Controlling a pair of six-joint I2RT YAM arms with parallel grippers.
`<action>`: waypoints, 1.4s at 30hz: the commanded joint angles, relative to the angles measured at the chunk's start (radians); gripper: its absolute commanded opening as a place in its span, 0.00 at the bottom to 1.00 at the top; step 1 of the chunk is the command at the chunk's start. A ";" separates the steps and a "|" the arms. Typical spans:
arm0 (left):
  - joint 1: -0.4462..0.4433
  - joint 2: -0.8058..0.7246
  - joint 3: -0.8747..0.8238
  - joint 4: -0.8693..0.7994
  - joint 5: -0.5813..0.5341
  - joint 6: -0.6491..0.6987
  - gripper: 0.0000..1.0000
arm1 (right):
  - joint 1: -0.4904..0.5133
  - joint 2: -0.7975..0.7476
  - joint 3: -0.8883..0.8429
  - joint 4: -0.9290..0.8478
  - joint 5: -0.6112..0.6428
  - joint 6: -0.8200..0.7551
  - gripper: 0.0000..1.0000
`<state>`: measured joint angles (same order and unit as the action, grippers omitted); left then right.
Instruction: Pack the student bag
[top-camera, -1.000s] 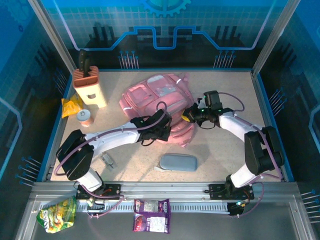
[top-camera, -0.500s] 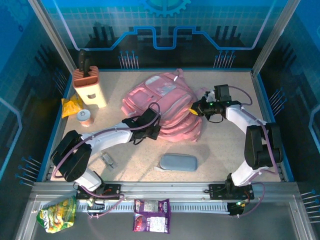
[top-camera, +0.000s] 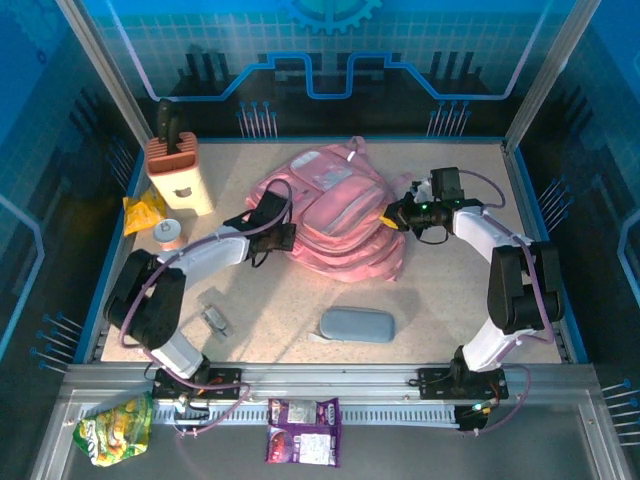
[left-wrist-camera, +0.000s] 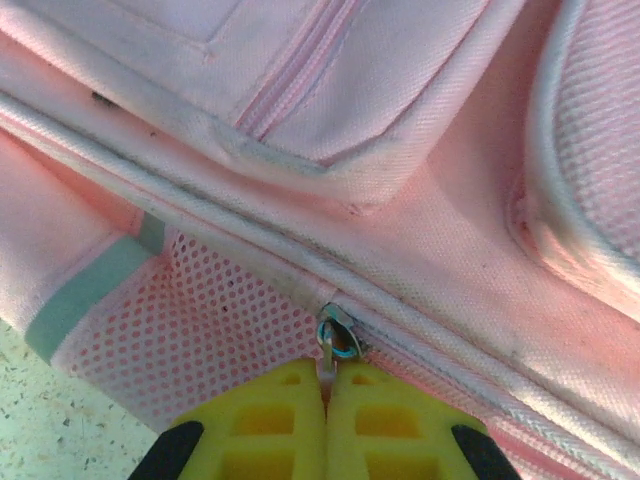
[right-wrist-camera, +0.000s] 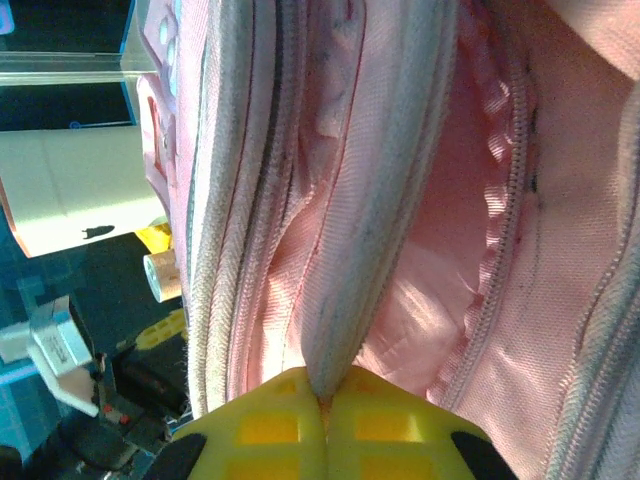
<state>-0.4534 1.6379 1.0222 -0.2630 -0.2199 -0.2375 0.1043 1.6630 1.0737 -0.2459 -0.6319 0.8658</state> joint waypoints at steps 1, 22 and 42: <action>0.030 0.025 0.057 -0.022 0.013 -0.035 0.00 | 0.003 -0.023 0.035 0.006 0.003 -0.043 0.00; -0.307 -0.394 -0.116 -0.054 0.089 -0.527 0.99 | 0.248 -0.394 -0.138 -0.531 0.328 -0.293 0.89; -0.495 -0.470 0.060 -0.143 -0.036 -0.844 0.99 | 0.524 -0.503 -0.505 -0.395 0.341 -0.078 0.87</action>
<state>-0.9409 1.2121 1.0653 -0.3843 -0.2092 -1.0431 0.5941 1.1603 0.5858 -0.7395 -0.2428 0.7189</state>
